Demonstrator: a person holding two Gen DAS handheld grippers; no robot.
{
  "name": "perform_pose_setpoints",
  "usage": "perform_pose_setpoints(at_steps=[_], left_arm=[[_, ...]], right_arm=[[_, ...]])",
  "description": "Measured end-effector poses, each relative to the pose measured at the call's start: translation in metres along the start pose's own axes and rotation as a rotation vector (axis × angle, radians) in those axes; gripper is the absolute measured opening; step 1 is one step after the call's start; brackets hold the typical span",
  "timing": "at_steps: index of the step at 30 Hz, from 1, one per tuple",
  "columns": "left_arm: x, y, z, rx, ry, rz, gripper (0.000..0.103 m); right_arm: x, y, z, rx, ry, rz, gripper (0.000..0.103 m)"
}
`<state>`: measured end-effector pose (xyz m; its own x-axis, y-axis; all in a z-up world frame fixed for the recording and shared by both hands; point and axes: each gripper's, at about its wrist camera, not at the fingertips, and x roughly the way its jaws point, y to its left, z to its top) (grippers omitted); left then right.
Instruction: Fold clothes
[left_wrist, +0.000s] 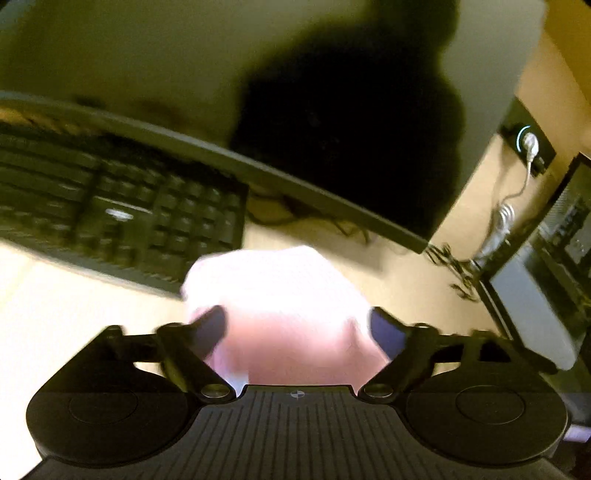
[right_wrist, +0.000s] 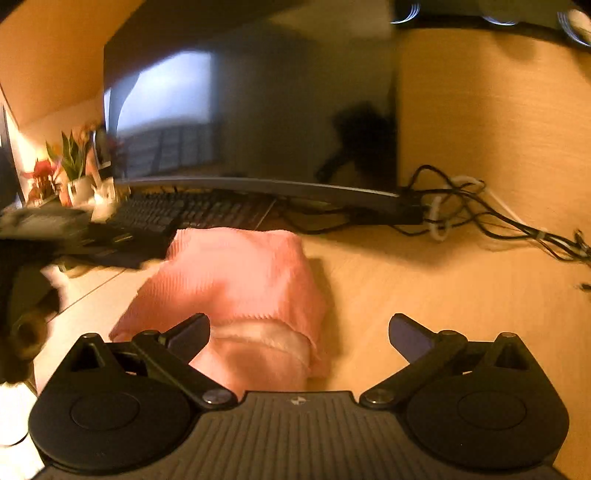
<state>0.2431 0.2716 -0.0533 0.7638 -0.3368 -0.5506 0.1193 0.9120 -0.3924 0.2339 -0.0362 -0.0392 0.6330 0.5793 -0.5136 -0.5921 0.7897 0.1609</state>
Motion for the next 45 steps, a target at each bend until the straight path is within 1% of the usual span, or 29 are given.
perform_pose_setpoints(at_steps=[1, 2, 4, 6, 9, 11, 13, 15, 17, 19, 22, 24, 27, 30, 33, 37, 41, 45], left_arm=[[-0.016, -0.011, -0.014, 0.004, -0.03, 0.041, 0.099], [-0.031, -0.023, -0.029, 0.004, -0.055, 0.082, 0.101], [-0.061, -0.049, -0.061, 0.007, -0.106, 0.175, 0.103], [-0.083, -0.078, -0.091, 0.037, -0.15, 0.282, 0.103], [-0.101, -0.109, -0.119, 0.063, -0.18, 0.421, 0.103], [-0.109, -0.118, -0.133, 0.043, -0.205, 0.484, 0.103], [-0.115, -0.12, -0.146, -0.011, -0.2, 0.494, 0.103], [-0.121, -0.12, -0.153, -0.061, -0.192, 0.499, 0.103], [-0.127, -0.118, -0.155, -0.096, -0.196, 0.493, 0.103], [-0.131, -0.117, -0.151, -0.114, -0.191, 0.502, 0.103], [-0.134, -0.123, -0.155, -0.096, -0.19, 0.514, 0.103], [-0.133, -0.127, -0.159, -0.076, -0.184, 0.51, 0.103], [-0.13, -0.13, -0.162, -0.063, -0.168, 0.508, 0.103], [-0.129, -0.132, -0.166, -0.06, -0.158, 0.518, 0.103], [-0.128, -0.132, -0.169, -0.055, -0.159, 0.544, 0.103], [-0.126, -0.137, -0.17, -0.016, -0.164, 0.566, 0.103], [-0.125, -0.141, -0.167, 0.017, -0.166, 0.558, 0.103], [-0.124, -0.139, -0.164, 0.022, -0.154, 0.557, 0.103]], right_arm=[[-0.007, -0.006, -0.004, 0.011, 0.008, 0.007, 0.103], [-0.015, -0.011, -0.008, 0.011, 0.0, 0.016, 0.103], [-0.032, -0.018, -0.018, 0.002, -0.031, 0.035, 0.103], [-0.048, -0.023, -0.025, -0.015, -0.073, 0.031, 0.103], [-0.061, -0.027, -0.03, -0.032, -0.087, 0.006, 0.103], [-0.067, -0.031, -0.035, -0.033, -0.084, -0.009, 0.103], [-0.074, -0.03, -0.043, -0.048, -0.082, -0.007, 0.103], [-0.077, -0.026, -0.052, -0.093, -0.092, -0.013, 0.103], [-0.077, -0.023, -0.058, -0.119, -0.096, -0.024, 0.103], [-0.079, -0.023, -0.062, -0.115, -0.106, -0.014, 0.103], [-0.082, -0.02, -0.065, -0.135, -0.123, -0.003, 0.103], [-0.084, -0.02, -0.068, -0.143, -0.133, 0.002, 0.103], [-0.085, -0.02, -0.07, -0.141, -0.128, 0.025, 0.103], [-0.085, -0.024, -0.071, -0.117, -0.129, 0.036, 0.103], [-0.084, -0.031, -0.071, -0.072, -0.124, 0.056, 0.103], [-0.081, -0.041, -0.069, -0.012, -0.111, 0.068, 0.103], [-0.081, -0.036, -0.072, -0.043, -0.124, 0.057, 0.103], [-0.081, -0.03, -0.073, -0.081, -0.127, 0.049, 0.103]])
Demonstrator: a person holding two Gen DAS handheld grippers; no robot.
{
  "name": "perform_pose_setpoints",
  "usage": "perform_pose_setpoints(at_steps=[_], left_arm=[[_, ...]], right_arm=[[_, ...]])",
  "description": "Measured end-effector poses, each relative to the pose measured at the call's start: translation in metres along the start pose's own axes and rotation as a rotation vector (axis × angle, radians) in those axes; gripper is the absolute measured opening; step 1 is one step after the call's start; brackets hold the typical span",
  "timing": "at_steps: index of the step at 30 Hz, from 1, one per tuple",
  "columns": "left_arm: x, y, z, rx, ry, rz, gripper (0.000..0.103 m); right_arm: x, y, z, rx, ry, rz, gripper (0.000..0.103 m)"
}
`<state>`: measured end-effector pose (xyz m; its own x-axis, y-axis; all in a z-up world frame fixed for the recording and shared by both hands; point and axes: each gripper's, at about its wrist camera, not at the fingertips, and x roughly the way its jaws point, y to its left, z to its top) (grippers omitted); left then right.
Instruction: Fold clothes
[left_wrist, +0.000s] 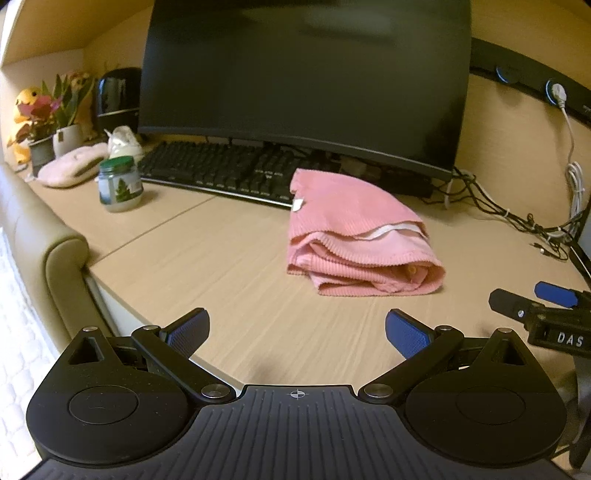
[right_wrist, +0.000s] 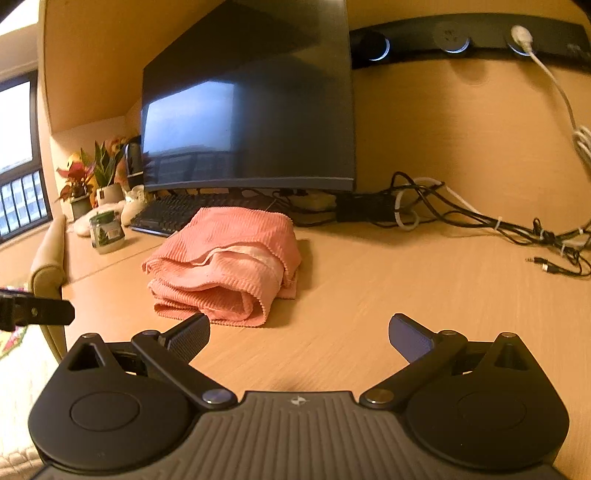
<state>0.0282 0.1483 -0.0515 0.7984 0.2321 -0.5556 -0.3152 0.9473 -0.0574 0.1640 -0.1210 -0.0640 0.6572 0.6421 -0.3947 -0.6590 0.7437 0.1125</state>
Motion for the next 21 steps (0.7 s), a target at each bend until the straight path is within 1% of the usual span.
perform_pose_setpoints(at_steps=[8, 12, 21], left_arm=[[0.0045, 0.0037, -0.0011, -0.004, 0.02, -0.001, 0.103], [0.0039, 0.0044, -0.001, -0.004, 0.018, 0.004, 0.103], [0.0073, 0.0014, -0.001, -0.005, 0.03, -0.009, 0.103]], right_arm=[[0.0019, -0.0028, 0.0009, 0.015, 0.004, 0.009, 0.103], [0.0028, -0.0043, 0.0006, 0.019, 0.011, 0.027, 0.103], [0.0037, -0.0067, 0.0001, 0.027, 0.02, 0.034, 0.103]])
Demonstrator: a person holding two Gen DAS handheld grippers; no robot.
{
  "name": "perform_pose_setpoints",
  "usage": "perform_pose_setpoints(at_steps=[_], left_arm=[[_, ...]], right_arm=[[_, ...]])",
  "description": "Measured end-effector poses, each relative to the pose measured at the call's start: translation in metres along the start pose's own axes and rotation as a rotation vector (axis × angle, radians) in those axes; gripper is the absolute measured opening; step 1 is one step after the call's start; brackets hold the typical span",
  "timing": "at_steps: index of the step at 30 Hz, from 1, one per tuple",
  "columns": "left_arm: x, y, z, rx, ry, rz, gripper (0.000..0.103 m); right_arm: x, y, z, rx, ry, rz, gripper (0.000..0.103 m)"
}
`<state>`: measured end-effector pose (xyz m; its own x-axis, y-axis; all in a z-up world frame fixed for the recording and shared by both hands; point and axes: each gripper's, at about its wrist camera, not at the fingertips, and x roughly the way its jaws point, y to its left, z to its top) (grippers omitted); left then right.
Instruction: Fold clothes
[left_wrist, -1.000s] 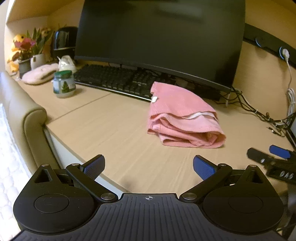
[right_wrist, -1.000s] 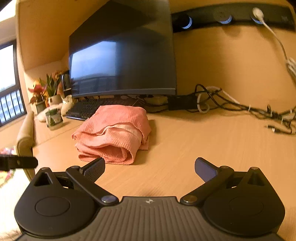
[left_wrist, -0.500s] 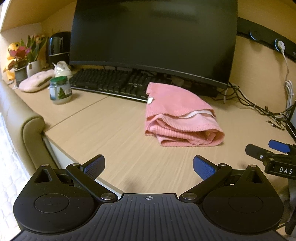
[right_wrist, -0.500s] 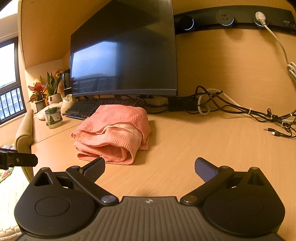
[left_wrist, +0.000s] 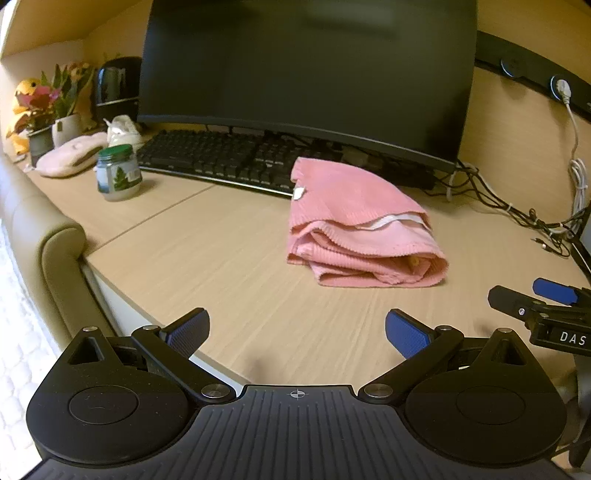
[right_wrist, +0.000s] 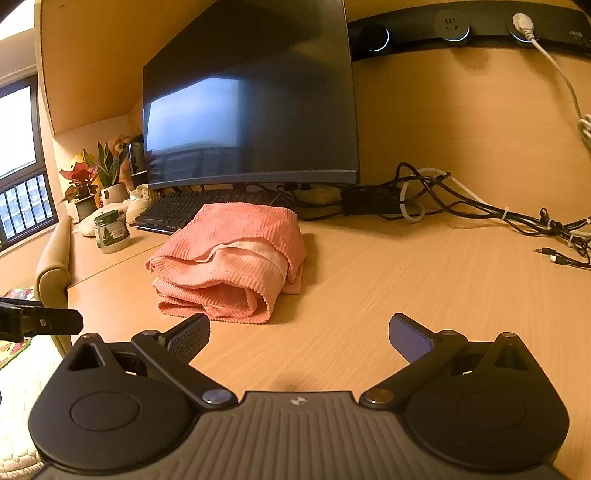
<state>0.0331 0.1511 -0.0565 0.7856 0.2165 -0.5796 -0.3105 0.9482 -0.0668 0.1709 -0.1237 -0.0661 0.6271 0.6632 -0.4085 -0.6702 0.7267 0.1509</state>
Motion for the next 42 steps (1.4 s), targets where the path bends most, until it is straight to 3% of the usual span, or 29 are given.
perform_pose_setpoints(at_steps=[25, 42], left_arm=[[-0.0014, -0.0051, 0.003, 0.005, -0.029, 0.019, 0.103], [-0.0012, -0.0018, 0.0009, -0.008, 0.001, 0.023, 0.103]], right_arm=[[0.0031, -0.0057, 0.0003, 0.023, 0.024, 0.02, 0.103], [0.0048, -0.0038, 0.0004, 0.021, 0.038, 0.014, 0.103]])
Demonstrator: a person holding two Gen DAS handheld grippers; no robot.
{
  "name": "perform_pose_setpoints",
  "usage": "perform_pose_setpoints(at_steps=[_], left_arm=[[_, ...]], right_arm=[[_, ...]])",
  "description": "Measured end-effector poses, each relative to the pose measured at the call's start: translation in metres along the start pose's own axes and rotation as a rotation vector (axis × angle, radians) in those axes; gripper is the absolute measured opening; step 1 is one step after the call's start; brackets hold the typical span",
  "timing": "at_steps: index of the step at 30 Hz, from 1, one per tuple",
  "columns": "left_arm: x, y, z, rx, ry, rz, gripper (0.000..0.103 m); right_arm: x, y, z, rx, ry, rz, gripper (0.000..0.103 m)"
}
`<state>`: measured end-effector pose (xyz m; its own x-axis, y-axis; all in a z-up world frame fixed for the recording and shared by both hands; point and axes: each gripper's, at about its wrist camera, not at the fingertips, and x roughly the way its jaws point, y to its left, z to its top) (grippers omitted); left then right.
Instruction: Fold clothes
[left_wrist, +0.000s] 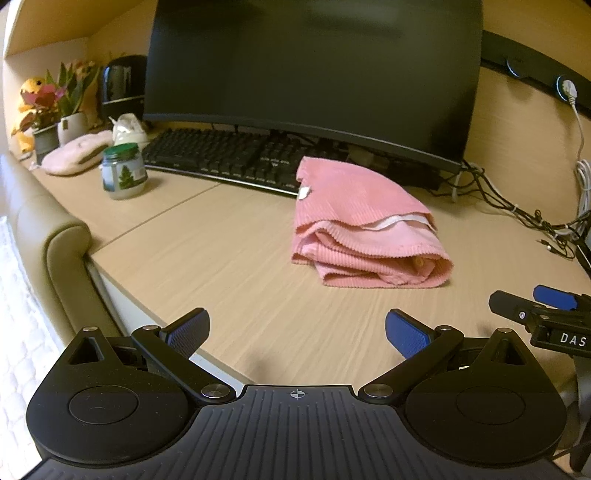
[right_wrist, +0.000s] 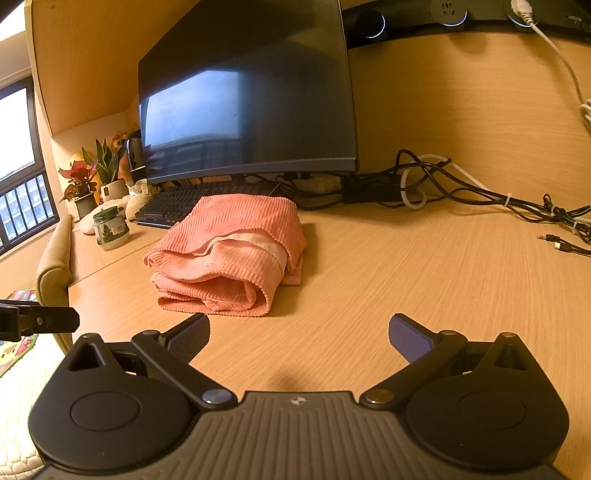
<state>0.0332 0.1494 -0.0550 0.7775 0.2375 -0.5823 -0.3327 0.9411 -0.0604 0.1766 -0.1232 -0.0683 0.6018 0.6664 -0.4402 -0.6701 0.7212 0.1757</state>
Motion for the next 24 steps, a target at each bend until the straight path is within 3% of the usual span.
perform_pose_setpoints(at_steps=[24], left_arm=[[0.0004, -0.0018, -0.0017, 0.001, 0.015, -0.004, 0.103]], right_arm=[[0.0014, -0.0027, -0.0006, 0.004, 0.017, 0.008, 0.103]])
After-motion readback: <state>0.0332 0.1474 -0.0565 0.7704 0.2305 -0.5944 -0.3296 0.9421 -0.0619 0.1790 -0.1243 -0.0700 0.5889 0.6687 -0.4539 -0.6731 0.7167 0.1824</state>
